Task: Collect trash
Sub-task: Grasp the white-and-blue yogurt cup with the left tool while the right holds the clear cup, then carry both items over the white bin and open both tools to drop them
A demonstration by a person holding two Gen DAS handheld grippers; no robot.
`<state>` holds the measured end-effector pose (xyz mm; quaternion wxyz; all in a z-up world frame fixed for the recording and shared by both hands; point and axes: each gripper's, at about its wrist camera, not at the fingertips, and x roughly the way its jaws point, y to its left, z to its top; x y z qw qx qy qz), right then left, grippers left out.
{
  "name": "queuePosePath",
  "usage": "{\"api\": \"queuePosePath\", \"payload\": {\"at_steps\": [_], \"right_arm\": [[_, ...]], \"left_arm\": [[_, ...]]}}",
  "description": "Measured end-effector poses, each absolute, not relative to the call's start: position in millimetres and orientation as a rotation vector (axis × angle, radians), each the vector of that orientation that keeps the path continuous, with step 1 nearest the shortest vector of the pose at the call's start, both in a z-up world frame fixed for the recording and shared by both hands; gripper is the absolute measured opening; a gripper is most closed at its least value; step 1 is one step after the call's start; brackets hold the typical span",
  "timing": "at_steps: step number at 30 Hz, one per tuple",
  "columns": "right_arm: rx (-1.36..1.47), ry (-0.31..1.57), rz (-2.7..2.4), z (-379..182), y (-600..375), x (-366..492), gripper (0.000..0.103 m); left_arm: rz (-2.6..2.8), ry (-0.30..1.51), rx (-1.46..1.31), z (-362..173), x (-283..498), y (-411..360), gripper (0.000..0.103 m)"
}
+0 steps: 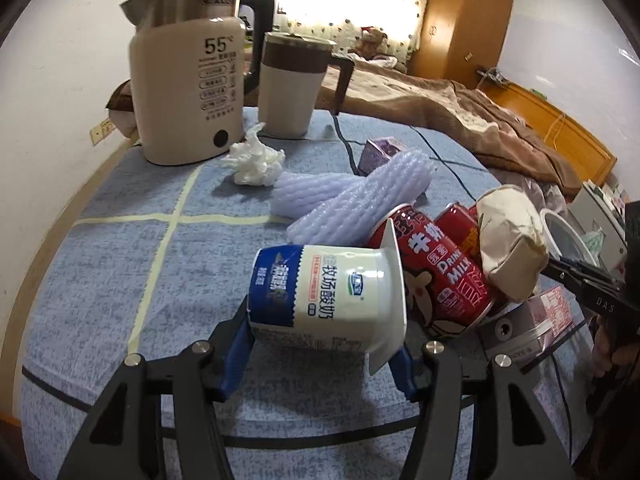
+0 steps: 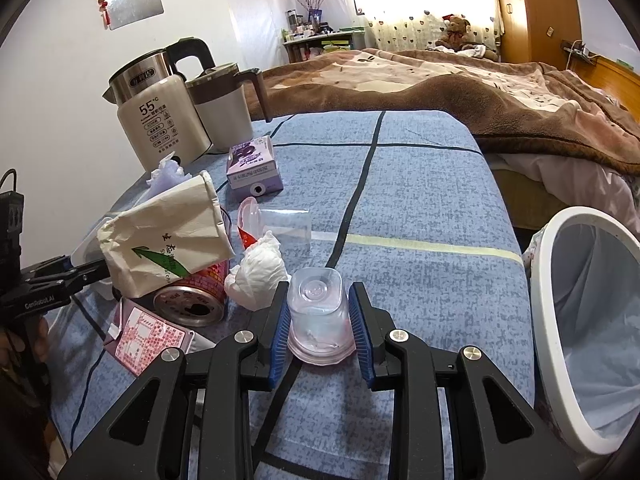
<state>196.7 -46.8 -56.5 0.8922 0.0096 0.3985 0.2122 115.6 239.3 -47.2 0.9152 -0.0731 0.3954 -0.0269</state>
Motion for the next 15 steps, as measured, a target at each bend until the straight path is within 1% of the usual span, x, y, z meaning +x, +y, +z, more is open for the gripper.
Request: {"api": "queuePosePath", "payload": {"at_steps": [7,15], "right_arm": [[0.058,0.790,0.447,-43,-57,188,0.030],[0.085,0.754,0.439,-26,-74,175,0.030]], "left_arm": [[-0.060,0.765,-0.152,-26,100,230,0.061],[-0.131,0.728,-0.135,1,93,194,0.061]]}}
